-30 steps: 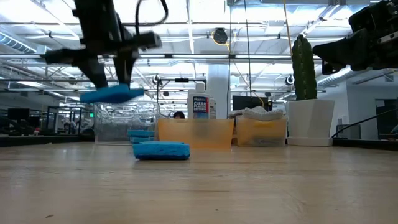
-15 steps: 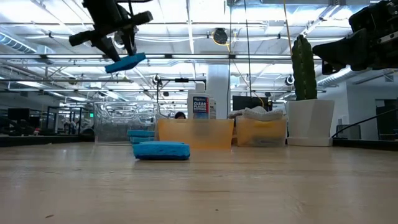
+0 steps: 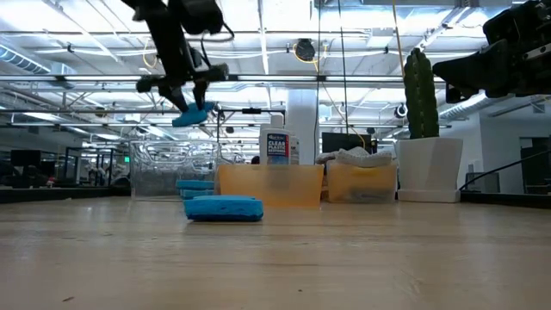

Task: Pick & Place Kitchen Items
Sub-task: Put the blue sponge into the transparent bin

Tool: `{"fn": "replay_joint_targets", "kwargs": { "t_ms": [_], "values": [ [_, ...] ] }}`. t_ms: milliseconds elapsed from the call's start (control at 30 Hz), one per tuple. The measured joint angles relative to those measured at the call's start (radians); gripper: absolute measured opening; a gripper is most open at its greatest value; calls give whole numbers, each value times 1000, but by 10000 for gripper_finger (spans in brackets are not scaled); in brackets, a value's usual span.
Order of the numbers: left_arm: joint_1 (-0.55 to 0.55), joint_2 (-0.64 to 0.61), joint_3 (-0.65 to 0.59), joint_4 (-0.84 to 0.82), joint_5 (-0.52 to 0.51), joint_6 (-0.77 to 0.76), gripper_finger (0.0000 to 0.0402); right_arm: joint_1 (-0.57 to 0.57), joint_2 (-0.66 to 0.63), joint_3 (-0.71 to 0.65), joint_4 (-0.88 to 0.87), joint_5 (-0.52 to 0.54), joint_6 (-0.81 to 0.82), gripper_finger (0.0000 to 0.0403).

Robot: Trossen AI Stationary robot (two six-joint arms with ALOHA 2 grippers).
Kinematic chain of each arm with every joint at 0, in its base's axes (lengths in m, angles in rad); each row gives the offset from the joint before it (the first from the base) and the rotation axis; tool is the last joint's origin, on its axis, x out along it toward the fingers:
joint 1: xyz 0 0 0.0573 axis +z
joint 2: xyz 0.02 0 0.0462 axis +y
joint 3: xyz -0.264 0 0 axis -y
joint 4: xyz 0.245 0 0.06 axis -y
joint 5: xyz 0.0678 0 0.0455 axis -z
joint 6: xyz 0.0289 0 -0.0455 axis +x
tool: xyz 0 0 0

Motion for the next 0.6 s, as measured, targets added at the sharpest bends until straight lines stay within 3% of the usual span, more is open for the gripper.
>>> {"fn": "replay_joint_targets", "kwargs": {
  "t_ms": [300,600],
  "values": [
    [94,185,0,37,104,61,147,0,0,0,0,0,0,0],
    [116,325,0,141,195,118,148,0,0,0,0,0,0,0]
  ]
}}
